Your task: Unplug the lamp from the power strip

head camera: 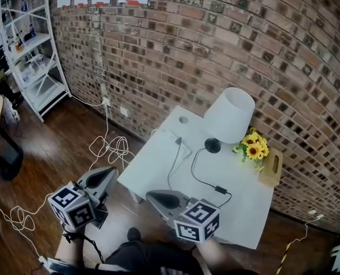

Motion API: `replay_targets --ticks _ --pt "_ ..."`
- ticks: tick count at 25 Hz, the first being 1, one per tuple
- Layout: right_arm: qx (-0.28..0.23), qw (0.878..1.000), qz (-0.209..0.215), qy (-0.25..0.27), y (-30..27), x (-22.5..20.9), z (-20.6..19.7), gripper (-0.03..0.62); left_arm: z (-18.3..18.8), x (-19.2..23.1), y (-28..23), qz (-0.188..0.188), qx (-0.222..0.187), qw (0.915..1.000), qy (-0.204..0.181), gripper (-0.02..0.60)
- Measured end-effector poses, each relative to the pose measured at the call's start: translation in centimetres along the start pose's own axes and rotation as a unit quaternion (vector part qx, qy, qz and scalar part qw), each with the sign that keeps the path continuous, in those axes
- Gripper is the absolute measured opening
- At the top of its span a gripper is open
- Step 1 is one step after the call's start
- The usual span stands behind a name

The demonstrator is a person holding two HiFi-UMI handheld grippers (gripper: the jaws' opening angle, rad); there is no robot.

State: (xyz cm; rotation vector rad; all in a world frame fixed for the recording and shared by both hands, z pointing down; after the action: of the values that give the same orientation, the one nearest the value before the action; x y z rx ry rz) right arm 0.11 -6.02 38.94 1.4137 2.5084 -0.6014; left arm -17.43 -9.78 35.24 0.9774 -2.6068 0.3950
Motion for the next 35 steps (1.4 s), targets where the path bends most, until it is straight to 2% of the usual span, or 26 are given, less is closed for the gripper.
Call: replay_targets --ticks 4,7,10,13,19,22,29,35 --pt "-0.005 1.000 -0.016 0.001 -0.9 0.4 0.2 -0.003 0.3 1.2 -0.3 -0.020 0.003 0.9997 -0.017 0.025" --pt "-0.002 0.999 -0.048 0.014 -1.4 0.5 -0.1 -0.003 0.4 2.3 -0.1 -0.030 -0.006 0.9991 -0.028 0.025" --pt "0.008 0.997 -0.072 0.028 -2.1 0.9 -0.6 -0.003 0.3 3.6 0.6 -0.029 0.004 0.9988 -0.039 0.025" --pt "0.004 0.997 -0.074 0.012 -2.7 1.2 -0.4 -0.003 0.5 4.4 0.7 -0.041 0.005 0.9983 -0.040 0.025" --pt "0.005 0.996 -0.080 0.037 -4.7 2.6 0.6 -0.003 1.2 5.8 1.4 -0.054 0.002 0.9970 -0.056 0.025" --pt "0.009 0.996 -0.083 0.037 -5.2 2.8 0.5 -0.003 1.3 6.4 1.7 -0.056 -0.005 0.9972 -0.050 0.025" --pt "0.000 0.994 -0.107 0.033 -4.8 1.3 1.4 -0.003 2.1 7.0 0.8 -0.062 -0.019 0.9968 -0.048 0.024" --pt "-0.007 0.991 -0.131 0.028 -3.9 -1.3 2.0 -0.003 1.7 7.3 -0.9 -0.066 -0.001 0.9962 -0.057 0.025"
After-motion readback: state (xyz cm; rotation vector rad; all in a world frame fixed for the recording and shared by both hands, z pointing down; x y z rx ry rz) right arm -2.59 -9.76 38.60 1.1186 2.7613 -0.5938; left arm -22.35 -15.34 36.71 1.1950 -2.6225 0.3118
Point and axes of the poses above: the fingertips, and each gripper's own axes: y backward along the fingers, x to its left, z out of its top, the point moved 6 cm from there along y, backward along the fingers, and after that the axes turned 1 degree about z, right-handed, at the moved point
